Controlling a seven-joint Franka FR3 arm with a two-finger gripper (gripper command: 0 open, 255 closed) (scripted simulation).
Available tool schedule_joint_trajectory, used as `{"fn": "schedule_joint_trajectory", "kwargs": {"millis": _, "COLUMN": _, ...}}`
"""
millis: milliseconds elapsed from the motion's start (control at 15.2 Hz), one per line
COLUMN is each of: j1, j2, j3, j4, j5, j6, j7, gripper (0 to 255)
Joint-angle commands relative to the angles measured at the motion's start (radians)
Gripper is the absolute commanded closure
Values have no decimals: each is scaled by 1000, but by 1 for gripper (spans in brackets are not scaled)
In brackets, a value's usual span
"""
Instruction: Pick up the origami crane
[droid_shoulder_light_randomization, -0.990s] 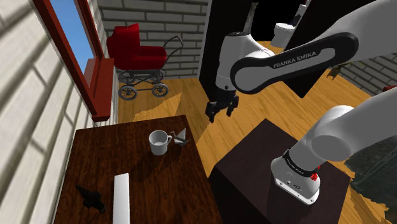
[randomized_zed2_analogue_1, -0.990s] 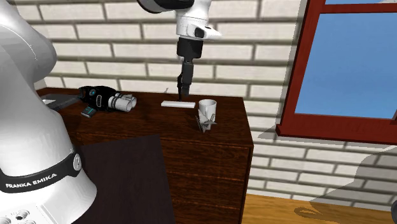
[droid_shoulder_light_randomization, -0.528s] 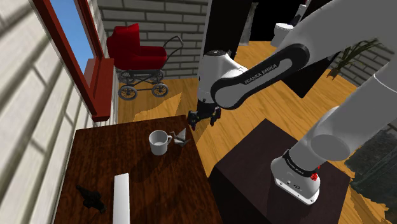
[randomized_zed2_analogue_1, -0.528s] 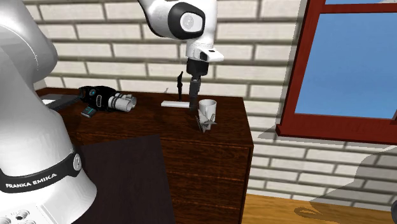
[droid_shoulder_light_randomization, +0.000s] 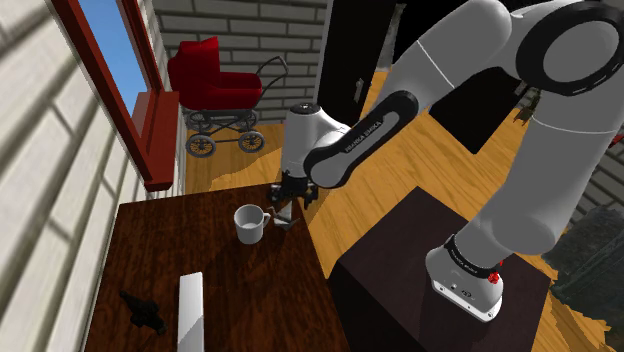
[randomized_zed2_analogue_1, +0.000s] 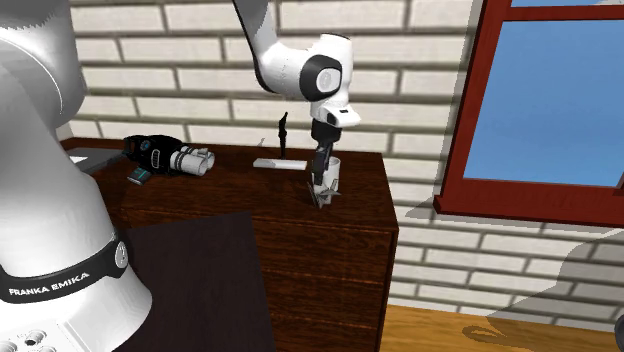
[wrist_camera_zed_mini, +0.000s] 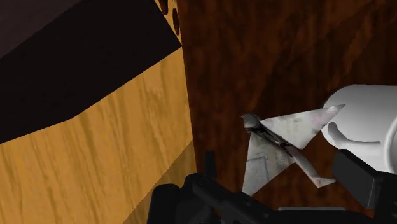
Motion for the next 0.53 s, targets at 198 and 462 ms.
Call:
{"fn": "schedule_joint_trajectory", "kwargs": {"millis": 198, "j1": 56, "j2": 118, "j3": -52, "j4": 78, "j5": -62, "j6": 49, "j7": 90, "gripper": 0}}
{"fn": "schedule_joint_trajectory", "kwargs": {"millis": 462, "j1": 74, "j2": 168, "j3": -75, "j4": 87, "j5": -86, "j6": 90, "j7": 103, "gripper": 0}}
